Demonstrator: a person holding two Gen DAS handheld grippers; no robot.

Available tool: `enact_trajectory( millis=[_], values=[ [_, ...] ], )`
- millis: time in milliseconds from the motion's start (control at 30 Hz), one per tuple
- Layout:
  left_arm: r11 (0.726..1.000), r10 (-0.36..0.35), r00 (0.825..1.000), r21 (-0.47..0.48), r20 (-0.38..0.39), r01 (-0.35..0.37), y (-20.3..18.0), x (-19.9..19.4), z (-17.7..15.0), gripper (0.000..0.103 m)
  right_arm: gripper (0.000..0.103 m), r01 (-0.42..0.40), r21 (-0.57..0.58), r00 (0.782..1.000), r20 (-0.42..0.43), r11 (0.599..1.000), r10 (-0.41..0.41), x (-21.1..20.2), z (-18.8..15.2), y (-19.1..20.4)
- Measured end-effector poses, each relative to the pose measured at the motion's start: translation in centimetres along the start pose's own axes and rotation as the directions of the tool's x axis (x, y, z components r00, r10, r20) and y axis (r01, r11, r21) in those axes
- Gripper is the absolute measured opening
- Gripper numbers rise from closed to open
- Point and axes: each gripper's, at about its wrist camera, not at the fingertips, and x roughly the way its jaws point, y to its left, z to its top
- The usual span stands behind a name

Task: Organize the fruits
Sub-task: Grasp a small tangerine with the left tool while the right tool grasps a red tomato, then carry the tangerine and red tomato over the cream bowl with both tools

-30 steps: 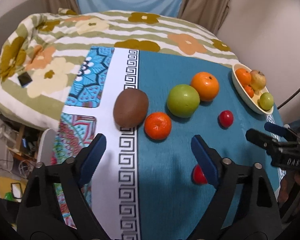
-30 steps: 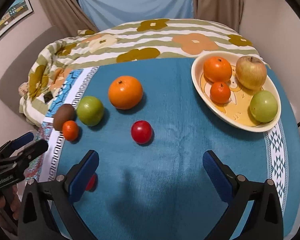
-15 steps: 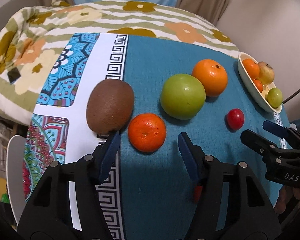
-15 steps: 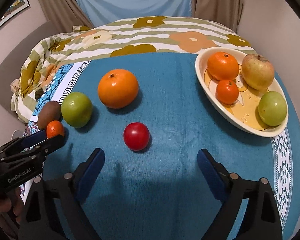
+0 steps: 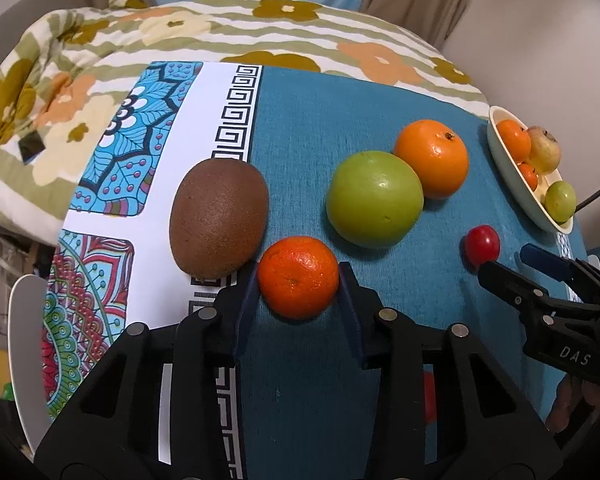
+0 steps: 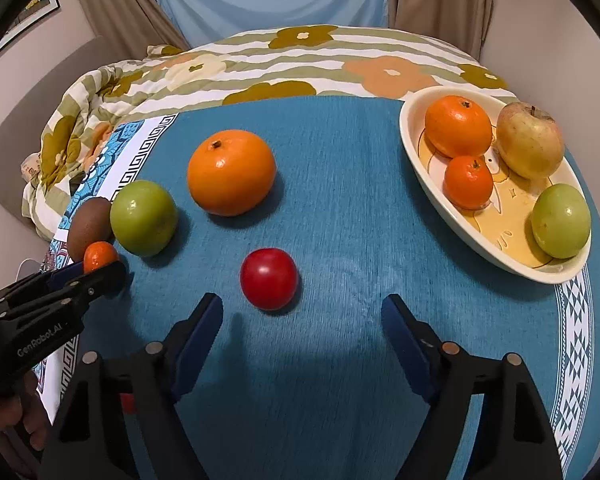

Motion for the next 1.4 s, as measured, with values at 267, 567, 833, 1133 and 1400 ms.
enact_trajectory(
  millis=[267, 567, 833, 1133, 1400],
  values=[
    [1.000, 0.013, 1.000, 0.010, -0.002, -0.013, 0.0, -0.3, -0.4, 0.042, 0.067, -0.018, -0.013, 1.000, -0.009, 1.000, 0.018, 0.7, 0.6, 0.2],
    [0.999, 0.043, 0.999, 0.007, -0.005, -0.043, 0.1, -0.9, -1.2, 0.042, 0.053, -0.050, -0.049, 0.999, -0.015, 0.998, 0.049, 1.3, 1.0, 0.8],
    [0.996, 0.087, 0.996, -0.010, 0.010, -0.087, 0.3, -1.9, -1.8, 0.042, 0.029, -0.082, -0.097, 0.996, -0.026, 0.992, 0.080, 1.5, 1.0, 1.2],
    [0.993, 0.115, 0.992, -0.030, 0.043, -0.114, -0.1, -4.3, -1.9, 0.042, 0.029, -0.105, -0.112, 0.994, 0.012, 0.988, 0.107, -0.8, 1.4, 0.6],
    [0.992, 0.127, 0.988, -0.027, 0.090, -0.125, -2.5, -7.9, -1.4, 0.042, 0.029, -0.126, -0.133, 0.990, 0.053, 0.983, 0.134, -4.1, 1.5, -1.0]
  ],
)
